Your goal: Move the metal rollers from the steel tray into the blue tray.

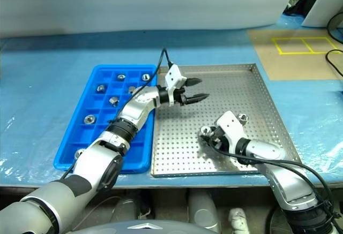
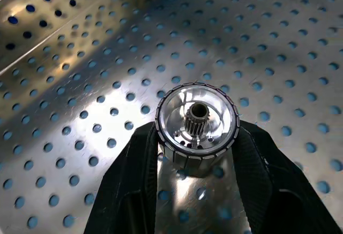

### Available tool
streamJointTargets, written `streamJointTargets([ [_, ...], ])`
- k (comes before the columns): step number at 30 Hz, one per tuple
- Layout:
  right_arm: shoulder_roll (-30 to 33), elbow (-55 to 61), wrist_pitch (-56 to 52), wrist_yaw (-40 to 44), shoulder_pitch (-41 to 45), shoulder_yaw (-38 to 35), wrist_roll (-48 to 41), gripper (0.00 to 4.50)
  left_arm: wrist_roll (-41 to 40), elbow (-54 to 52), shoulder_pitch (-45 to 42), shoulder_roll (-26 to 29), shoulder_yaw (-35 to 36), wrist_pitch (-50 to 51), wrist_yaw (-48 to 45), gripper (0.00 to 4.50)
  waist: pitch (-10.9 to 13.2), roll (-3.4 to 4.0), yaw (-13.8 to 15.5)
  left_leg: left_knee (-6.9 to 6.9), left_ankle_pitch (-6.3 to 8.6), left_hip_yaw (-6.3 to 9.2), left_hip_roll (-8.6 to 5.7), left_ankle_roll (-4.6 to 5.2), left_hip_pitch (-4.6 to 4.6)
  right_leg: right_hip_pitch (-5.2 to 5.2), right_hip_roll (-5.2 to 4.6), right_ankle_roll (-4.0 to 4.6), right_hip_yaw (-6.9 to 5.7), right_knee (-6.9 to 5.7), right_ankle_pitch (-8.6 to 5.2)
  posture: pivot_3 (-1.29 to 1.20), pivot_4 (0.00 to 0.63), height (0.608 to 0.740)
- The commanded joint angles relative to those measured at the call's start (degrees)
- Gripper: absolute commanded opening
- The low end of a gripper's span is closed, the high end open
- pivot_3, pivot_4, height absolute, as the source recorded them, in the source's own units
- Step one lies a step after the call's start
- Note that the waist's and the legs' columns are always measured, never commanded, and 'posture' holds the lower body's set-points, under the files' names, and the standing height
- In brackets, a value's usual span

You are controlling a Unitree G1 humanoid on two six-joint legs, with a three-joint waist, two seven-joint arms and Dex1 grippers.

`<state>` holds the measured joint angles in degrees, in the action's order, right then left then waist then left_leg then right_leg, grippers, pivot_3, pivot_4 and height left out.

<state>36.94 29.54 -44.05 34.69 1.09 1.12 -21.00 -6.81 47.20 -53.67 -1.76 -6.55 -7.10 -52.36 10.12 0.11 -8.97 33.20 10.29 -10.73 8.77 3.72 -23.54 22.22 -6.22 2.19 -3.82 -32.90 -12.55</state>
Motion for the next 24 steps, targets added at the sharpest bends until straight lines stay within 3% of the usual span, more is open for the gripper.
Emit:
streamJointTargets([
  [1, -2.6, -0.6, 3.1, -0.7, 4.1, -3.1, -1.7, 1.58, -2.6, -1.3, -3.2, -0.7, 3.4, -0.3, 3.3, 3.3, 0.0, 0.0, -0.1, 0.01, 0.0, 0.0, 0.0, 0.01, 0.0, 0.0, 0.0, 0.01, 0.0, 0.0, 0.01, -0.56, 0.15, 0.74],
  [7, -9.6, -9.9, 8.6, -2.9, 16.5, 0.1, 1.4, 1.58, -3.6, -2.5, -5.2, 1.2, 7.1, -0.3, 8.9, 3.3, 0.0, 0.0, -0.3, 0.12, -0.01, 0.0, 0.0, 0.01, -0.05, 0.12, -0.01, 0.05, 0.01, -0.24, 0.06, -0.46, 0.15, 0.74],
  [12, -12.7, -20.4, 14.5, 1.1, 25.6, 7.3, 5.7, 1.58, -4.7, -7.0, -4.7, 4.4, 9.5, 1.2, 12.4, 3.3, 0.0, -0.02, 0.6, 0.18, -0.03, 0.0, 0.06, -0.01, -0.15, 0.38, -0.01, 0.06, -0.01, -0.6, 0.06, -0.33, 0.15, 0.74],
  [24, -20.4, -39.3, 25.7, 13.7, 39.2, 13.6, 8.2, 1.58, -6.0, -28.4, 6.2, 13.1, 14.1, 9.9, 22.5, 3.3, 0.0, -0.05, 8.9, 0.5, -0.16, 0.0, 0.24, -0.16, -0.41, 0.75, -0.03, 0.15, -0.03, -1.13, 0.11, -0.02, 0.15, 0.74],
])
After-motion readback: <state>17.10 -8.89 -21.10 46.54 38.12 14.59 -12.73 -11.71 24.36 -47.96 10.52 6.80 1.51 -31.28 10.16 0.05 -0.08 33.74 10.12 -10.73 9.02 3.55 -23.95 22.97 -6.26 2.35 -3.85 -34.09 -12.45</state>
